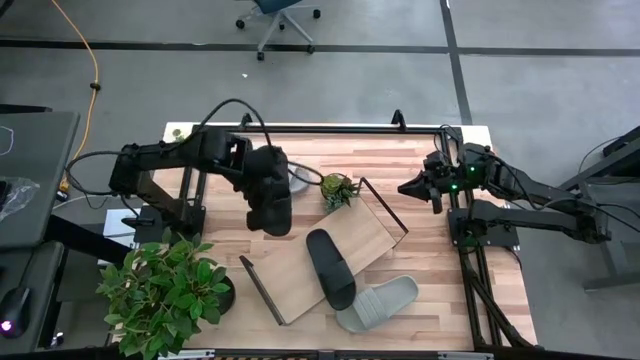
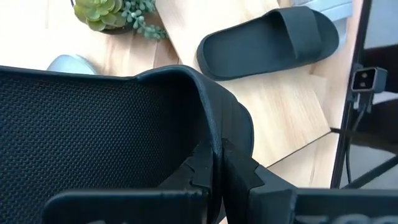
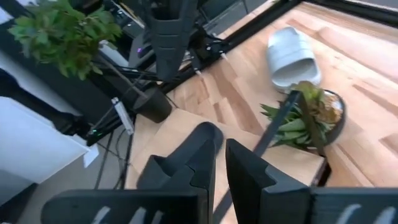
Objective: Pick and place slides into the shelf
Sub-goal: Put the black slipper on the shelf
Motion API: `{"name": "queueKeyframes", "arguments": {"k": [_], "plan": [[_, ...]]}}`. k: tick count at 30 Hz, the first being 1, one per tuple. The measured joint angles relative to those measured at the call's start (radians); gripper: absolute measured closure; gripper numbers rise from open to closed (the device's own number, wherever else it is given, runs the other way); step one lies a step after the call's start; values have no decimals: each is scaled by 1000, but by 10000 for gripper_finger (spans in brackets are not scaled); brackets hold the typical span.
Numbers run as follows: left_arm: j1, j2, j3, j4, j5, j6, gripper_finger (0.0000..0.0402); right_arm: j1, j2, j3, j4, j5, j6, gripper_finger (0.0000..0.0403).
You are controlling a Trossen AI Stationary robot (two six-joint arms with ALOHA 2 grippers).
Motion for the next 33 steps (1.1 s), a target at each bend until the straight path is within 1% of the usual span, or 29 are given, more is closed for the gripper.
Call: {"name": "queueKeyframes", "arguments": {"k": [5,11,17,23,29,33], "plan": [[-66,0,0,30,-61,-101,396,0,0,4,39,-30,0,373],[-133,0,0,71,-132,-202,396,0,0,66,43,-41,-27,373],[-193,1,0,89,-177,-282,396,0,9,111,44,-53,-4,372],[-254,2,-2,124,-237,-363,396,0,51,125,64,-69,21,357],[-291,-1,-111,234,-240,-425,396,1,107,126,146,-117,27,339],[-298,-3,-205,344,-196,-443,396,0,132,126,161,-117,29,336]]}}
